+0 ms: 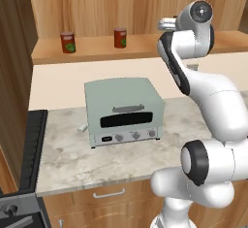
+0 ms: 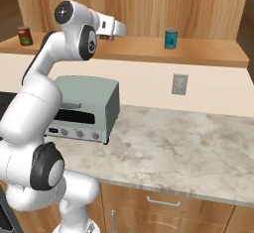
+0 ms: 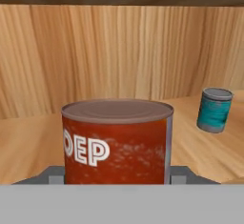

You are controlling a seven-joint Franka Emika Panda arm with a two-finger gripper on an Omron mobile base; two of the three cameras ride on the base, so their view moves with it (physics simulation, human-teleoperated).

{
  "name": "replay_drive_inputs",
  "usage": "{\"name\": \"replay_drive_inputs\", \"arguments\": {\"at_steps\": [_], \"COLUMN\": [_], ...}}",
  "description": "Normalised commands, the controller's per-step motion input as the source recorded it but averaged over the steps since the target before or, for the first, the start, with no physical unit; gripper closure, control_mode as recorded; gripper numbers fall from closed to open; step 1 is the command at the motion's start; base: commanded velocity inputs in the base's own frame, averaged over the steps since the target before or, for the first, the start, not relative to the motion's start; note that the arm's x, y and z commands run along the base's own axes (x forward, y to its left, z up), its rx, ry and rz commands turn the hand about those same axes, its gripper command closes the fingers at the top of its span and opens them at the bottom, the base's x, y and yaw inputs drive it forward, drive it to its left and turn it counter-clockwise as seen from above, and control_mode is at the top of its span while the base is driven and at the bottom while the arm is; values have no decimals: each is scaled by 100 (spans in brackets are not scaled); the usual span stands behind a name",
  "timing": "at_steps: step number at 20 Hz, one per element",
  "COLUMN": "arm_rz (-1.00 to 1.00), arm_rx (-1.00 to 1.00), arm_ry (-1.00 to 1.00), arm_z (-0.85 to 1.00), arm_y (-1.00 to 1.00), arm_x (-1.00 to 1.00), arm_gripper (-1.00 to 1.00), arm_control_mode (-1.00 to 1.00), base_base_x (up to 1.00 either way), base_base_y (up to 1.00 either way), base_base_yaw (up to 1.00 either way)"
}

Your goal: Stack two cans on top of the other two cans in the cabinet.

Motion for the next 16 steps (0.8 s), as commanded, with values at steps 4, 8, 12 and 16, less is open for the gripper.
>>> {"name": "replay_drive_inputs", "arguments": {"at_steps": [4, 8, 12, 16], "arm_rz": [-9, -10, -11, -5], "arm_rx": [0, 0, -1, -3], "arm_ry": [-9, -8, -10, -13], "arm_z": [19, 19, 9, 7], "arm_y": [-11, -10, -18, -20], "arm_x": [-33, -28, -24, -9], "arm_gripper": [100, 100, 100, 100], "arm_control_mode": [-100, -100, -100, -100], "base_base_x": [0, 0, 0, 0], "base_base_y": [0, 0, 0, 0], "base_base_yaw": [0, 0, 0, 0]}}
